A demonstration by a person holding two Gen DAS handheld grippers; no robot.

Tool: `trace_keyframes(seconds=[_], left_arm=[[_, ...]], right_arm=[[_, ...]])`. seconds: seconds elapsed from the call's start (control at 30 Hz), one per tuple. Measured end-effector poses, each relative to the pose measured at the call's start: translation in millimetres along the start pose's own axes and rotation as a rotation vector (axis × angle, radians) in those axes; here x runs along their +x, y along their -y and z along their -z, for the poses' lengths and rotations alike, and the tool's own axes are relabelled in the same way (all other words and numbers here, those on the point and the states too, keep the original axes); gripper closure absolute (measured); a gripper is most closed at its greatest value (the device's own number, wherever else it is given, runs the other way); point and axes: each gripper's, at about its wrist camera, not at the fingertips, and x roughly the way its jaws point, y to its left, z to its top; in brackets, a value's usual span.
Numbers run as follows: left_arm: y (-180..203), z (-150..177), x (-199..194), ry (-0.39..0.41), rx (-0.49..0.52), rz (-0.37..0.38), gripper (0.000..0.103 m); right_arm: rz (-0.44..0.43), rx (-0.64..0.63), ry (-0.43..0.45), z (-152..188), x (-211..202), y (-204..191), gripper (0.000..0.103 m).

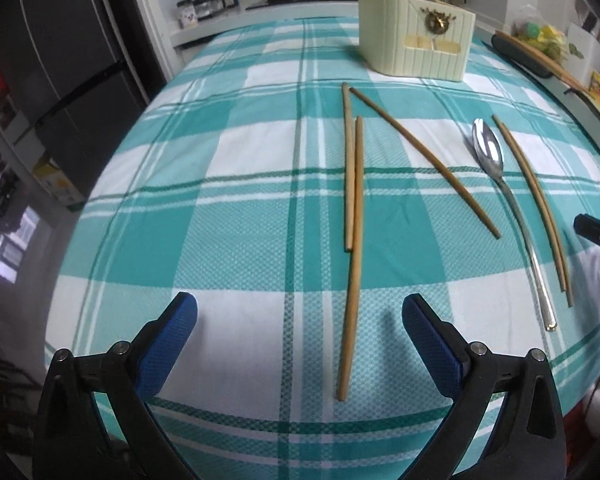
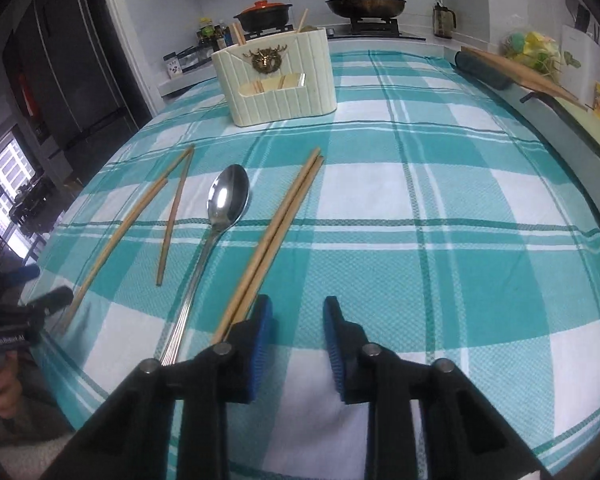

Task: Organize utensils

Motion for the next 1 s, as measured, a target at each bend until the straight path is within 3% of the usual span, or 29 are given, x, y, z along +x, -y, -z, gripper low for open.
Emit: trace_keyframes(seconds=[0.13, 0.43, 0.57, 0.7, 0.8, 1.0], left_arm=[[-18, 0, -1, 0.01, -0.067, 0.046, 0.001], [-23, -3, -1, 0.034, -0.058, 0.001, 0.001], [-24, -9, 3, 0.029, -0.046, -0.007, 0.001], [-28, -27, 14, -0.009, -0.064, 0.048, 0.001], [-30, -43, 19, -0.008, -0.081, 0.099, 0.001], [-20, -68, 33, -0.001, -0.015, 0.082, 0.001]], right_arm=[[-0.014, 0.034, -0.018, -3, 11, -1, 0.083], [-0.032, 0.01, -0.06, -13, 28, -19, 0.083], [0.067, -0.087, -0.066, -16, 33, -33, 0.083], [0.138, -0.151, -0.082, -19, 42, -42, 0.085], [0.143, -0.137, -0.074, -22, 43, -39, 0.087], [0.154, -0.127, -0.05, -20, 39, -31, 0.087]])
